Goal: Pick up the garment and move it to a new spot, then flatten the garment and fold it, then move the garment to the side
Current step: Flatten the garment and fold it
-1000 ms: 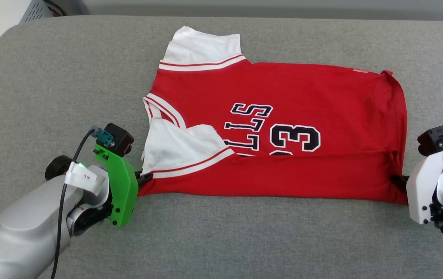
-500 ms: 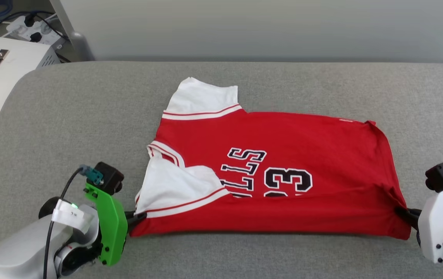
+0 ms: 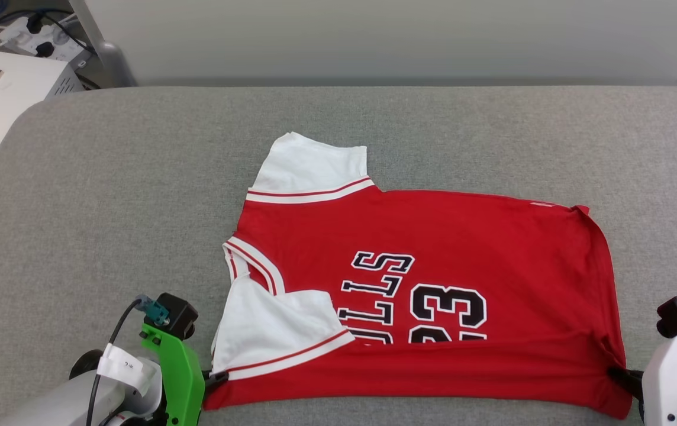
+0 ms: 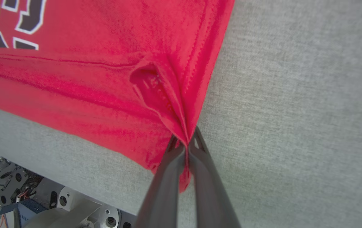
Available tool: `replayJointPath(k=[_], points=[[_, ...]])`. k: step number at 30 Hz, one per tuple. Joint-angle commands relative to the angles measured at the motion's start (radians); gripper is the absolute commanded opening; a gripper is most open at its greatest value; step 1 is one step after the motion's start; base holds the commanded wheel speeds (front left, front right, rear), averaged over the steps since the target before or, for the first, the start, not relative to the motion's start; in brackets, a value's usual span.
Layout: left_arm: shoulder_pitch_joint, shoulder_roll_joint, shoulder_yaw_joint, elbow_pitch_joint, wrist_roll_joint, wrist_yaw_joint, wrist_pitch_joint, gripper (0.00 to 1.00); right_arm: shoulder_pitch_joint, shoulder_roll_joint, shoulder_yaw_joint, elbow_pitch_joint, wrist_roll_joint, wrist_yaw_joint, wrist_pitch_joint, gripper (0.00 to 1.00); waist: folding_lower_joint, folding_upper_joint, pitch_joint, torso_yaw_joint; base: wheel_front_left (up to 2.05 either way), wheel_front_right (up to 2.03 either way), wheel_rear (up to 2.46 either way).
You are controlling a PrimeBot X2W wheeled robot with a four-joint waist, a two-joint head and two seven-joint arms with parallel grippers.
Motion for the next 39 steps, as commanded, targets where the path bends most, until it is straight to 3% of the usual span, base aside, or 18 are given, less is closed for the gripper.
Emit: replayJointPath(k=[1,4,5,6,14,21,26,30,34,39], points=[[-0.001,-0.009,0.001,0.026,0.001,-0.001,-0.002,0.00,-0.006,0.007,-0.001,0.026,-0.018,-0.001,0.006,0.00,0.0000,0.0000,0.024,0.000,0.00,0.00,0.00],[-0.001,-0.026,-0.002,0.068,0.007,-0.010,-0.007,0.00,-0.014,0.030,0.013,0.066,-0.040,-0.001,-0.015,0.02,0.0000,0.0000,0.030,0.002,0.00,0.00,0.00],[0.008,-0.031,0.002,0.092,0.004,-0.013,-0.026,0.81,-0.020,0.052,0.019,0.083,-0.048,-0.001,-0.050,1.00,0.0000,0.0000,0.018,0.000,0.00,0.00,0.00],[0.010,-0.028,0.005,0.094,0.005,-0.012,-0.037,1.00,-0.021,0.053,0.019,0.081,-0.056,-0.001,-0.067,1.00,0.0000,0.0000,0.011,0.000,0.00,0.00,0.00],[0.009,0.070,0.053,0.006,0.005,0.014,-0.101,1.00,0.013,0.071,-0.079,-0.003,-0.110,-0.001,-0.235,1.00,0.0000,0.0000,-0.054,0.010,0.00,0.00,0.00],[-0.075,0.140,0.133,-0.084,0.031,0.057,-0.162,1.00,0.008,0.175,-0.220,-0.121,-0.231,-0.001,-0.394,1.00,0.0000,0.0000,-0.051,0.002,0.00,0.00,0.00],[-0.165,0.127,0.181,-0.077,0.074,0.082,-0.204,1.00,-0.014,0.258,-0.278,-0.196,-0.321,-0.001,-0.494,1.00,0.0000,0.0000,-0.010,-0.028,0.00,0.00,0.00],[-0.268,0.098,0.200,-0.049,0.110,0.068,-0.187,1.00,-0.031,0.318,-0.295,-0.255,-0.374,-0.001,-0.546,1.00,0.0000,0.0000,0.052,-0.060,0.00,0.00,0.00],[-0.393,0.069,0.216,0.004,0.110,0.035,-0.104,1.00,-0.053,0.340,-0.273,-0.305,-0.396,-0.001,-0.577,1.00,0.0000,0.0000,0.139,-0.098,0.00,0.00,0.00],[-0.550,0.029,0.217,0.093,0.069,-0.013,0.087,1.00,-0.099,0.353,-0.246,-0.333,-0.405,-0.001,-0.598,1.00,0.0000,0.0000,0.245,-0.145,0.00,0.00,0.00]])
